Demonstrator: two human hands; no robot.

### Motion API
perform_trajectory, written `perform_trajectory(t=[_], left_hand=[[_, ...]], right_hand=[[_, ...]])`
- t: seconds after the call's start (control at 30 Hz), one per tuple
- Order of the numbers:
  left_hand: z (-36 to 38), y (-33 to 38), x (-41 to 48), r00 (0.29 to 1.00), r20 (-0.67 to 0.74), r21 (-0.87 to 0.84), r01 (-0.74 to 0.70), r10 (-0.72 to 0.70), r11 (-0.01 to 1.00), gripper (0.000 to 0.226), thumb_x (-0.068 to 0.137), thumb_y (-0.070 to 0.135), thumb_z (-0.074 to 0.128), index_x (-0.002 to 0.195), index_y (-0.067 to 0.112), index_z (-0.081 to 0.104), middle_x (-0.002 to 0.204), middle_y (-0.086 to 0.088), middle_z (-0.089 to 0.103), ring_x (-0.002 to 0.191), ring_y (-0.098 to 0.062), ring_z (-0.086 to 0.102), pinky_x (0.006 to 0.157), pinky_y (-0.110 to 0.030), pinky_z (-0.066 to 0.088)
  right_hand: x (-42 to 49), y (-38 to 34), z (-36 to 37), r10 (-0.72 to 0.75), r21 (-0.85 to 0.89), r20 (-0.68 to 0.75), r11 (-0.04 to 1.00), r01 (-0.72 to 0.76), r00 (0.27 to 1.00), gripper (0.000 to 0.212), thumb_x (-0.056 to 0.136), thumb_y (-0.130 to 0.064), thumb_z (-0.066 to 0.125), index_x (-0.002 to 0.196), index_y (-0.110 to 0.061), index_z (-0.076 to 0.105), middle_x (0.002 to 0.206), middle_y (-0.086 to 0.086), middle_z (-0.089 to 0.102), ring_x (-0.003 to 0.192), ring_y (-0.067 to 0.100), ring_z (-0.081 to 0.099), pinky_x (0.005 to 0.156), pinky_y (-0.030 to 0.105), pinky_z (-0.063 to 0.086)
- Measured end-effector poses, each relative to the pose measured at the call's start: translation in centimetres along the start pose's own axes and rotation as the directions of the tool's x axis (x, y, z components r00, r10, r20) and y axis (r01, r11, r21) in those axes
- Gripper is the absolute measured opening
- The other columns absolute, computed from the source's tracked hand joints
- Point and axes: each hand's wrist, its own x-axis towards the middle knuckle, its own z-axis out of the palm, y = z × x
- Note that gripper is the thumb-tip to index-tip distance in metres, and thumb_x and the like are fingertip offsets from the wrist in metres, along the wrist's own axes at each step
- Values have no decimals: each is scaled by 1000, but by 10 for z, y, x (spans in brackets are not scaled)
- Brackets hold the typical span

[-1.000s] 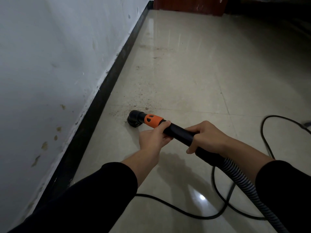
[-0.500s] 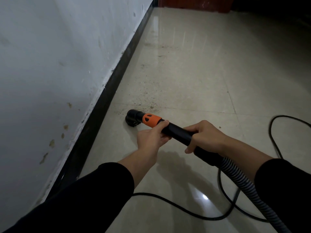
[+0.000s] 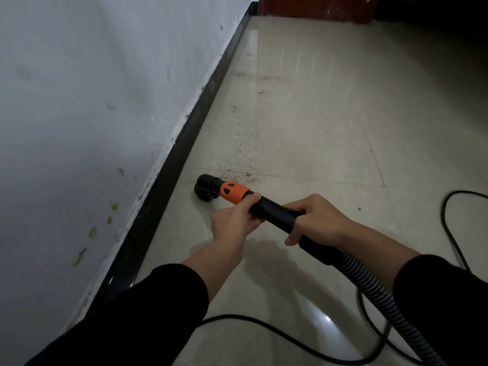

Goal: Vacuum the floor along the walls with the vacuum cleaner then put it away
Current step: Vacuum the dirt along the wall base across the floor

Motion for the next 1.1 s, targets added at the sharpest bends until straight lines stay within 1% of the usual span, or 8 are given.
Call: perform_trajectory(t=[0.07, 0.17, 0.27, 0.57, 0.77, 0.9, 1.03, 1.1], left_hand=[[-2, 2, 3, 1000, -8, -8, -5, 5, 1000, 18, 77, 13, 79, 82, 1, 67, 74, -13, 74, 69, -21, 74, 63, -21, 59], [-5, 6, 8, 1000, -18, -16, -17, 17, 1000, 18, 76, 12, 79, 82, 1, 67, 73, -14, 74, 69, -22, 74, 61, -21, 59], [-8, 9, 14, 999, -27, -23, -25, 24, 999, 18, 76, 12, 80, 82, 1, 67, 72, -13, 74, 69, -21, 74, 61, -22, 59], [-17, 14, 31, 998, -46, -21, -49, 48, 999, 20, 76, 13, 80, 86, 0, 68, 76, -13, 75, 72, -21, 74, 66, -24, 60], [-22, 21, 41, 993, -94, -30, -71, 68, 997, 17, 74, 11, 80, 80, 0, 68, 73, -13, 74, 70, -21, 74, 59, -22, 59], [-27, 23, 48, 990, -113, -26, -83, 80, 996, 16, 74, 10, 80, 78, 0, 68, 71, -13, 74, 69, -21, 74, 57, -21, 57], [-30, 24, 54, 989, -112, -11, -94, 92, 996, 18, 73, 10, 80, 79, -1, 68, 70, -12, 74, 68, -20, 74, 57, -21, 57], [-30, 23, 56, 989, -109, -4, -97, 96, 995, 18, 73, 10, 81, 80, -2, 68, 71, -12, 74, 69, -20, 74, 58, -22, 58]], right_hand=[[3, -3, 3, -5, -6, -3, 1000, 5, 1000, 42, 65, 3, 73, 89, -32, 77, 83, 18, 70, 59, 20, 60, 52, 25, 50], [10, -7, 6, -11, -26, -7, 1000, 11, 1000, 42, 65, 1, 75, 95, -29, 77, 82, 15, 71, 60, 20, 61, 54, 26, 52], [16, -10, 8, -16, -31, -14, 999, 15, 1000, 42, 65, 1, 75, 95, -28, 77, 81, 14, 71, 57, 17, 60, 52, 24, 50], [33, -16, 19, -15, -12, -16, 1000, 15, 1000, 42, 65, 1, 73, 96, -28, 77, 80, 14, 72, 57, 19, 61, 52, 24, 51], [45, -22, 30, -19, 14, -28, 1000, 20, 999, 41, 64, 2, 73, 96, -24, 77, 71, 12, 69, 52, 18, 58, 51, 25, 49], [51, -24, 38, -26, 20, -40, 999, 27, 999, 41, 63, 0, 75, 97, -23, 77, 77, 13, 71, 57, 17, 59, 54, 25, 49], [54, -22, 44, -24, 51, -51, 998, 26, 998, 39, 63, -1, 76, 95, -23, 77, 71, 9, 68, 58, 19, 61, 55, 27, 50], [55, -21, 47, -23, 52, -66, 998, 26, 998, 37, 63, -1, 76, 93, -23, 77, 73, 10, 69, 59, 19, 61, 56, 27, 50]])
